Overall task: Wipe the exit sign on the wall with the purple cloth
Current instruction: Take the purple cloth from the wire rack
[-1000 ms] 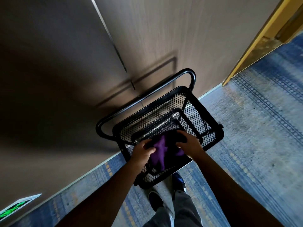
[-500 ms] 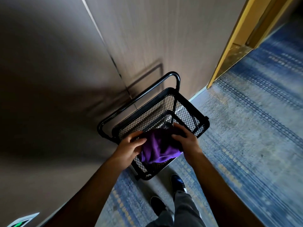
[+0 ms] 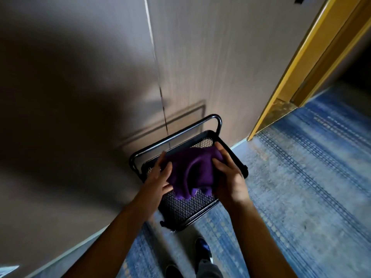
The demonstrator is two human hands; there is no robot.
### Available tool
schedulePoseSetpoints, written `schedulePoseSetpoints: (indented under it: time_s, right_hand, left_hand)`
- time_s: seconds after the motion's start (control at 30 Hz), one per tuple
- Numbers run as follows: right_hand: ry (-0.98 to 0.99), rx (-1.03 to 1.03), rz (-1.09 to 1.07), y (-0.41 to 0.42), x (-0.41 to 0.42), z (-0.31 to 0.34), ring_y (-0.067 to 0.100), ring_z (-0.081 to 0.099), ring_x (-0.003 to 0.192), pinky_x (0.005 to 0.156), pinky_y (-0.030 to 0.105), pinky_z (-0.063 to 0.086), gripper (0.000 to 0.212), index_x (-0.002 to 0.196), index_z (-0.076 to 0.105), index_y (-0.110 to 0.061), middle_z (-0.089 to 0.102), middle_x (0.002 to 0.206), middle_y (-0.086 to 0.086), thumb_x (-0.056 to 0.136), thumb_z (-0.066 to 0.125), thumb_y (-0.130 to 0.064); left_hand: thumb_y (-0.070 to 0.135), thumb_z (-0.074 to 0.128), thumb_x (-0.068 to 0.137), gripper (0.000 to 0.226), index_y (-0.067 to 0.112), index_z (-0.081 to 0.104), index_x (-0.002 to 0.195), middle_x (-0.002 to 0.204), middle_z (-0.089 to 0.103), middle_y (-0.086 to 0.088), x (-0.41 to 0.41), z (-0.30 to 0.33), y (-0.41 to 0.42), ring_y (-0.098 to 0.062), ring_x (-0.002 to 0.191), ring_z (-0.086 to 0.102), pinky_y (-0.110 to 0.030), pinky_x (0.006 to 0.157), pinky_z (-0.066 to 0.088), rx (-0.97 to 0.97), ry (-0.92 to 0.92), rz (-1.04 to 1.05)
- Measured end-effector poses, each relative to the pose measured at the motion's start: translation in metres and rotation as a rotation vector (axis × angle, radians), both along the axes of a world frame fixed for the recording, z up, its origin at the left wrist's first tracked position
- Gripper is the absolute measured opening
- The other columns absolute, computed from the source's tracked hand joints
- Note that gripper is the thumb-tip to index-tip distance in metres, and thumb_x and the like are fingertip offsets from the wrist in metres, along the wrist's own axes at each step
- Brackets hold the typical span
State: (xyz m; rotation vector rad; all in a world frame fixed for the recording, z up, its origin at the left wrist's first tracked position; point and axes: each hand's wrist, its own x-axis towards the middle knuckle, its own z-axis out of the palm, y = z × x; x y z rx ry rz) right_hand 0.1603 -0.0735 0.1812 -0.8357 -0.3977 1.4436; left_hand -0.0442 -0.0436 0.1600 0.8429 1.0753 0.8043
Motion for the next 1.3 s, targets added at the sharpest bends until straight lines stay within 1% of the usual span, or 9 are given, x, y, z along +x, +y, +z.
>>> schedulePoseSetpoints:
  time_s: [0.13, 0.27, 0.4, 0.5, 0.57, 0.8, 0.97, 1.1, 1.3]
  right_hand:
    - [-0.042, 0.050, -0.017, -0.001, -0.001, 0.014, 0.034, 0.060, 0.125, 0.111, 0.051, 0.044, 0.073, 0.150, 0.049, -0.027, 0.060, 0.137, 0.016, 0.085, 0.061, 0.004]
    - [-0.374, 0.085, 0.020, -0.016, 0.004, 0.014, 0.026, 0.065, 0.118, 0.101, 0.043, 0.054, 0.072, 0.148, 0.050, -0.033, 0.071, 0.126, 0.002, 0.089, 0.064, 0.006]
    - [-0.624, 0.112, 0.070, -0.032, 0.001, -0.001, 0.023, 0.056, 0.135, 0.116, 0.047, 0.043, 0.069, 0.150, 0.049, -0.023, 0.063, 0.142, 0.002, 0.090, 0.070, 0.005]
    - [-0.607, 0.103, 0.099, -0.037, -0.004, -0.006, 0.009, 0.062, 0.126, 0.110, 0.035, 0.049, 0.066, 0.140, 0.058, -0.035, 0.069, 0.133, -0.012, 0.083, 0.080, -0.009]
    - [-0.527, 0.060, 0.131, -0.034, -0.005, -0.007, 0.019, 0.066, 0.123, 0.103, 0.036, 0.054, 0.064, 0.136, 0.063, -0.038, 0.071, 0.130, -0.002, 0.078, 0.083, -0.018]
    - [-0.520, -0.057, 0.279, -0.022, -0.009, -0.017, 0.008, 0.068, 0.117, 0.086, 0.023, 0.058, 0.072, 0.139, 0.059, -0.044, 0.072, 0.126, -0.017, 0.073, 0.083, -0.062]
    - [-0.506, 0.019, 0.490, -0.004, -0.015, -0.015, 0.010, 0.058, 0.134, 0.100, 0.027, 0.052, 0.071, 0.146, 0.049, -0.048, 0.060, 0.144, -0.016, 0.082, 0.077, -0.059]
    - [-0.554, 0.116, 0.547, 0.022, -0.010, -0.005, 0.006, 0.061, 0.129, 0.096, 0.027, 0.055, 0.074, 0.145, 0.045, -0.057, 0.062, 0.137, -0.024, 0.080, 0.080, -0.054]
    - [-0.651, 0.266, 0.813, 0.048, -0.040, 0.005, 0.000, 0.066, 0.116, 0.085, 0.020, 0.057, 0.052, 0.130, 0.060, -0.058, 0.067, 0.130, -0.020, 0.085, 0.076, -0.037]
  left_hand:
    - [0.038, 0.087, 0.077, 0.071, 0.043, 0.056, 0.140, 0.141, 0.065, -0.005, 0.003, 0.024, 0.000, -0.027, 0.127, 0.065, -0.039, 0.096, 0.058, 0.091, -0.224, 0.022]
    - [0.025, 0.077, 0.084, 0.055, 0.034, 0.062, 0.136, 0.140, 0.066, -0.008, -0.001, 0.047, -0.006, -0.032, 0.133, 0.059, -0.050, 0.112, 0.047, 0.184, -0.155, 0.034]
    - [0.019, 0.065, 0.087, 0.053, 0.036, 0.055, 0.136, 0.146, 0.059, 0.007, -0.008, 0.071, -0.011, -0.014, 0.139, 0.052, -0.028, 0.119, 0.037, 0.467, 0.105, -0.030]
    - [0.014, 0.060, 0.095, 0.060, 0.043, 0.042, 0.144, 0.151, 0.047, 0.032, -0.015, 0.081, -0.015, 0.003, 0.146, 0.037, -0.015, 0.118, 0.028, 0.614, 0.230, -0.111]
    - [0.006, 0.057, 0.101, 0.064, 0.046, 0.038, 0.147, 0.149, 0.041, 0.042, -0.018, 0.084, -0.017, 0.011, 0.146, 0.032, -0.008, 0.115, 0.026, 0.657, 0.287, -0.119]
    - [0.015, 0.053, 0.103, 0.059, 0.055, 0.045, 0.146, 0.145, 0.049, 0.035, -0.018, 0.096, -0.019, 0.008, 0.138, 0.044, -0.015, 0.113, 0.038, 0.583, 0.293, 0.002]
    - [0.007, 0.053, 0.104, 0.060, 0.055, 0.052, 0.140, 0.151, 0.053, 0.017, -0.011, 0.095, -0.021, -0.003, 0.141, 0.048, -0.035, 0.121, 0.037, 0.525, 0.291, 0.234]
    - [0.014, 0.052, 0.106, 0.061, 0.066, 0.045, 0.137, 0.156, 0.044, 0.026, -0.016, 0.094, -0.026, 0.000, 0.144, 0.042, -0.040, 0.123, 0.035, 0.483, 0.337, 0.345]
    - [0.025, 0.050, 0.106, 0.046, 0.060, 0.055, 0.136, 0.133, 0.060, 0.037, -0.046, 0.085, -0.068, 0.011, 0.126, 0.056, -0.009, 0.097, 0.047, 0.428, 0.427, 0.540]
